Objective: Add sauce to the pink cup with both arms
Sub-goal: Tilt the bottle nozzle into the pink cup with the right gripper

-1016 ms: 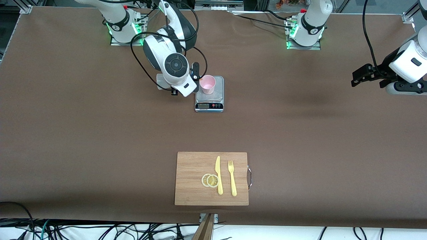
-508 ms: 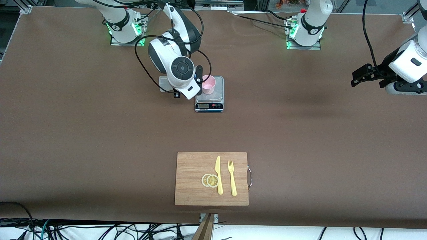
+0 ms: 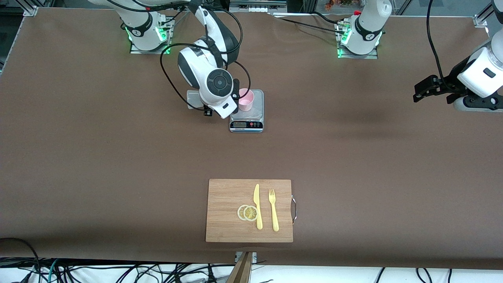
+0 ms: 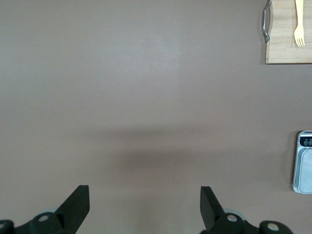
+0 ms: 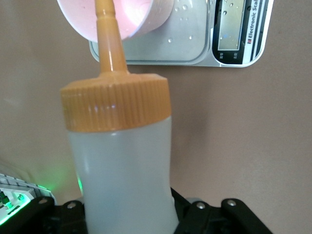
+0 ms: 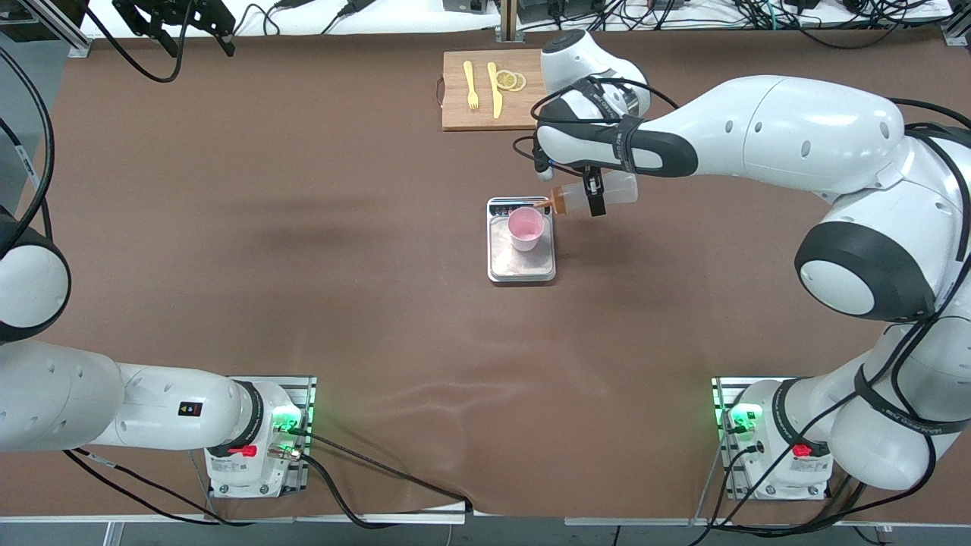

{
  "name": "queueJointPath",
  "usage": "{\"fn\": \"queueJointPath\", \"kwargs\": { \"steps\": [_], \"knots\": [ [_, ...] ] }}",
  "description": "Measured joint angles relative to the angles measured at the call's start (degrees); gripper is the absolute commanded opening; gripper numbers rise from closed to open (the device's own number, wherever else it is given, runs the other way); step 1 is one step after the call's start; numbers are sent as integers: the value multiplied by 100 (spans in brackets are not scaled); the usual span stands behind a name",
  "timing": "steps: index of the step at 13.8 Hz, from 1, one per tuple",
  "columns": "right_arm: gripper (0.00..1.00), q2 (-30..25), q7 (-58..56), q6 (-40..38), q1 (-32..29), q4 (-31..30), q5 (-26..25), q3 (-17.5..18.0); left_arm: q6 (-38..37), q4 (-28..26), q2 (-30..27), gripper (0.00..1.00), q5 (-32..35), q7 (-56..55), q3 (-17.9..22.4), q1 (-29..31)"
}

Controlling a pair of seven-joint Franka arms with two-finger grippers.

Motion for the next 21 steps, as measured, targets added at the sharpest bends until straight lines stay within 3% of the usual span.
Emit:
{"fn": "queueJointPath", "kwargs": {
  "steps": [21],
  "knots": [
    [0,127,144,-231,157,178,-226,-13,0,2,0,100,0,0,-3,0]
  ]
}}
